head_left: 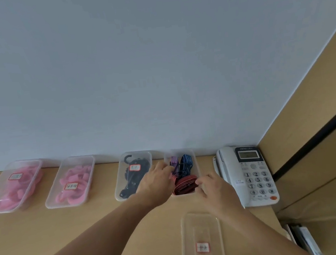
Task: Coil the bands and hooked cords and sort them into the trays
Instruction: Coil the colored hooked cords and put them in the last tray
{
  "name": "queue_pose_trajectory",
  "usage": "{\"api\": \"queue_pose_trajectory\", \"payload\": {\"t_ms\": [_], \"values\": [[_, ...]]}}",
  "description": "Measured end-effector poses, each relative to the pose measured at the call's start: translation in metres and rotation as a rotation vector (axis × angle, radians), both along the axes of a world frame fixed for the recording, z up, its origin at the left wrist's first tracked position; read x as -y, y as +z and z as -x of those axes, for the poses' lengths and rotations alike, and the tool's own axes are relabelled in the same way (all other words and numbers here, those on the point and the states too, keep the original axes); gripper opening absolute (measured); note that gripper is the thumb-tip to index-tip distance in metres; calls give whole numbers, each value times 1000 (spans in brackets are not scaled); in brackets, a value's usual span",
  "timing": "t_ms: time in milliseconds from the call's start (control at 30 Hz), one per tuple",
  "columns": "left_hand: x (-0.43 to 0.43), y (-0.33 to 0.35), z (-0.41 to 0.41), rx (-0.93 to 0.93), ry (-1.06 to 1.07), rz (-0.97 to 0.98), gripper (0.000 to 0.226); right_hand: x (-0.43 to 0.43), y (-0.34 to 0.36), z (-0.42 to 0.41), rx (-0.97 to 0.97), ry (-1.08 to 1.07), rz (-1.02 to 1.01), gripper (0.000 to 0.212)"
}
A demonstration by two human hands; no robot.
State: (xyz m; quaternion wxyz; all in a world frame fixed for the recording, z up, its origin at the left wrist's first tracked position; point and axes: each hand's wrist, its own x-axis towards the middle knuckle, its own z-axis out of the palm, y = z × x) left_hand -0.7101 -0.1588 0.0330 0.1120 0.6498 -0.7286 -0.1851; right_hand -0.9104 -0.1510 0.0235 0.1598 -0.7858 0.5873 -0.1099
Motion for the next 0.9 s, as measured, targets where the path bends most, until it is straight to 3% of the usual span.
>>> {"api": "queue_pose_trajectory", "payload": {"t_ms": [233,433,500,667,900], "values": [[-64,-20,2,-23,-126,-104,33,-70,-26,-5,-184,-180,-182,32],[-91,-39,-7,22,-134,-248,34,-102,-42,-15,-282,-431,-363,91],[-94,-42,-10,26,-131,-276,34,-108,-47,-19,-306,-484,-386,101],[-96,-44,-10,14,-124,-316,34,-109,-55,-23,-333,-557,-368,102],[-100,-47,-10,-15,-99,-377,34,-106,-54,-18,-179,-701,-497,109]]}}
